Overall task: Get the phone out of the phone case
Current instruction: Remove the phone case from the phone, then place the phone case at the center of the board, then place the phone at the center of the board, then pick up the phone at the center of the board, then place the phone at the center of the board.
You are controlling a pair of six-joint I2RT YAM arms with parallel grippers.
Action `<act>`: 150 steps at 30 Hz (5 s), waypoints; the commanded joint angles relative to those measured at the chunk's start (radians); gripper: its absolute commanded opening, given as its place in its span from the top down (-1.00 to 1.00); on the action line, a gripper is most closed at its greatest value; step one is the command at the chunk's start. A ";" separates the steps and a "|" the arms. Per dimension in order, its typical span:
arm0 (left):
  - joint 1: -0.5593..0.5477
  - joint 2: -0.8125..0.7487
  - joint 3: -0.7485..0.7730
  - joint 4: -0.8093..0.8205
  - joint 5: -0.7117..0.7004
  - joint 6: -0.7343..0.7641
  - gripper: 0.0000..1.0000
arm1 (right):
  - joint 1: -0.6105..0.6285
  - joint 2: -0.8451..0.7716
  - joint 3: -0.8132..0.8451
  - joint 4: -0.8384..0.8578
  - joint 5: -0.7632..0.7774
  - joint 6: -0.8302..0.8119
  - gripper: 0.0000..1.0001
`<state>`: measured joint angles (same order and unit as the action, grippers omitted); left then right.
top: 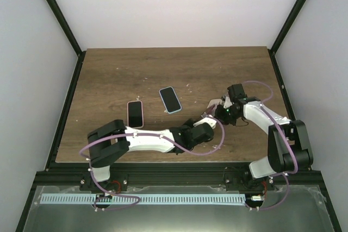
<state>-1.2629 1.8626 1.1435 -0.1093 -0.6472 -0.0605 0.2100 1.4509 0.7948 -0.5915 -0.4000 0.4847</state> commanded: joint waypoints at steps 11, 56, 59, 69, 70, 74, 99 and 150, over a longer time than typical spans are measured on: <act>-0.007 -0.212 -0.062 0.075 -0.102 0.020 1.00 | -0.304 0.297 0.491 -0.175 -0.199 -0.909 0.99; 0.149 0.395 0.525 -0.453 -0.400 0.097 1.00 | -0.560 0.228 0.509 -0.253 -0.321 -1.002 -0.09; 0.148 0.442 0.576 -0.490 -0.376 0.091 1.00 | -0.560 0.222 0.503 -0.253 -0.323 -0.997 -0.11; 0.149 0.498 0.646 -0.572 -0.199 -0.014 0.39 | -0.560 0.249 0.519 -0.256 -0.373 -0.973 -0.13; 0.149 0.496 0.645 -0.569 -0.188 -0.020 0.38 | -0.560 0.249 0.521 -0.258 -0.376 -0.971 -0.12; 0.152 0.458 0.619 -0.546 -0.116 -0.044 -0.11 | -0.560 0.225 0.501 -0.242 -0.376 -0.961 -0.18; 0.617 0.330 0.524 -0.578 0.530 -0.653 -1.00 | -0.385 -0.133 0.113 0.151 -0.595 -0.725 -0.35; 0.160 -0.045 -0.039 -0.281 0.569 0.041 -0.83 | -0.385 -0.075 0.153 0.056 -0.644 -0.826 -0.37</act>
<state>-1.1076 1.8019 1.0512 -0.3946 -0.0662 -0.1184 -0.1795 1.3762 0.8970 -0.4824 -1.0439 -0.2649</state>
